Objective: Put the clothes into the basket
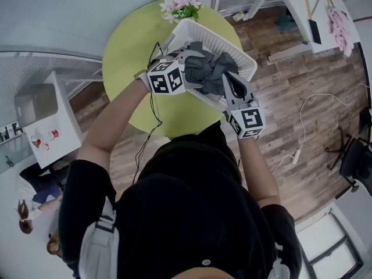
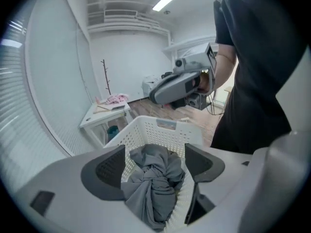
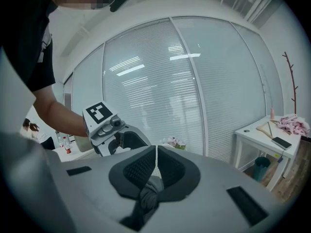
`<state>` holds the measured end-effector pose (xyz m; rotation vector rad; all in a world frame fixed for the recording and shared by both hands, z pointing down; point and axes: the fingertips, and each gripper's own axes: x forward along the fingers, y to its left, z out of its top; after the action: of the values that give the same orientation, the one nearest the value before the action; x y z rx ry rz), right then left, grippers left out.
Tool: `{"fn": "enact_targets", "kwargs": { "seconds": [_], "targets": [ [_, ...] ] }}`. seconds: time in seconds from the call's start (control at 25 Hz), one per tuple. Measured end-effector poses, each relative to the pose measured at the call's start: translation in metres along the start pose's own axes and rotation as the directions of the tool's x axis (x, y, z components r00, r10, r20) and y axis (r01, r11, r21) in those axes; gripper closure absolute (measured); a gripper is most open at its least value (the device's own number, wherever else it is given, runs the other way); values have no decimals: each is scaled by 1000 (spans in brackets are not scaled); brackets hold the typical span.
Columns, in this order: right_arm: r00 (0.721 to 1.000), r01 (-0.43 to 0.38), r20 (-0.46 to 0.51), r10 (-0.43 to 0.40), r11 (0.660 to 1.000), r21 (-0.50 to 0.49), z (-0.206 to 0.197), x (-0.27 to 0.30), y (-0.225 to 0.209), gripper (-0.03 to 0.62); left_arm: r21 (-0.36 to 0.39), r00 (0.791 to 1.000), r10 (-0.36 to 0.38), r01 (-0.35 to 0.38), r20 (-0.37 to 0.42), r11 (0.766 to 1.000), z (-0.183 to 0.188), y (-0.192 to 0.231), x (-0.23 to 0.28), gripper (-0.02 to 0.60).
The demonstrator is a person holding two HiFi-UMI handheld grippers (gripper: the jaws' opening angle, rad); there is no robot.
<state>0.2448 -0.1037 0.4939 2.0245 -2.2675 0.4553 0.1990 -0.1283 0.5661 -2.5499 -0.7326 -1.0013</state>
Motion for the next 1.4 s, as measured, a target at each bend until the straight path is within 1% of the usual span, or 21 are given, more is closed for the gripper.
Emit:
{"fn": "enact_targets", "kwargs": {
  "seconds": [0.08, 0.12, 0.2, 0.28, 0.36, 0.48, 0.56, 0.64, 0.72, 0.8, 0.88, 0.96, 1.04, 1.12, 1.2, 1.28, 1.4],
  "targets": [
    [1000, -23, 9, 23, 1000, -8, 6, 2, 12, 566, -29, 996, 74, -72, 54, 997, 14, -2, -27, 190],
    [999, -36, 14, 36, 999, -14, 9, 3, 19, 566, -47, 990, 116, -112, 83, 993, 21, -3, -40, 190],
    [998, -64, 21, 65, 998, -29, 16, 7, 32, 566, -92, 968, 206, -194, 143, 977, 35, -2, -70, 190],
    [995, -98, 29, 99, 994, -45, 24, 12, 46, 566, -147, 935, 296, -271, 195, 951, 45, -3, -99, 190],
    [990, -137, 35, 139, 989, -60, 31, 15, 62, 566, -203, 895, 379, -337, 233, 920, 50, -8, -126, 190],
    [977, -209, 35, 212, 975, -81, 37, 17, 93, 566, -291, 838, 476, -401, 268, 869, 49, -29, -154, 190],
    [964, -261, 31, 265, 961, -93, 41, 18, 114, 566, -351, 797, 540, -440, 272, 827, 43, -44, -168, 193],
    [948, -313, 24, 317, 944, -106, 44, 18, 132, 566, -423, 744, 613, -481, 267, 768, 35, -57, -180, 222],
    [932, -357, 19, 362, 927, -116, 44, 18, 148, 566, -492, 685, 682, -514, 257, 702, 25, -68, -194, 302],
    [920, -388, 17, 392, 914, -119, 44, 17, 164, 566, -549, 631, 734, -533, 250, 644, 16, -78, -207, 370],
    [910, -410, 12, 414, 904, -120, 45, 16, 177, 566, -592, 583, 773, -540, 249, 598, 12, -85, -217, 437],
    [896, -439, 9, 444, 889, -129, 46, 15, 190, 566, -617, 547, 802, -551, 243, 562, 10, -91, -223, 496],
    [881, -468, 6, 473, 873, -139, 46, 14, 200, 567, -632, 522, 821, -560, 233, 535, 7, -95, -227, 528],
    [871, -485, 10, 491, 863, -140, 49, 14, 207, 567, -645, 501, 835, -566, 226, 514, 5, -99, -228, 562],
    [862, -500, 17, 506, 855, -138, 52, 14, 212, 568, -653, 484, 847, -573, 219, 496, 4, -102, -229, 571],
    [858, -507, 20, 514, 851, -141, 53, 14, 216, 568, -657, 475, 854, -578, 213, 485, 3, -105, -229, 572],
    [852, -515, 17, 523, 843, -153, 53, 14, 223, 568, -659, 471, 858, -581, 206, 478, -1, -110, -230, 572]
  ]
}}
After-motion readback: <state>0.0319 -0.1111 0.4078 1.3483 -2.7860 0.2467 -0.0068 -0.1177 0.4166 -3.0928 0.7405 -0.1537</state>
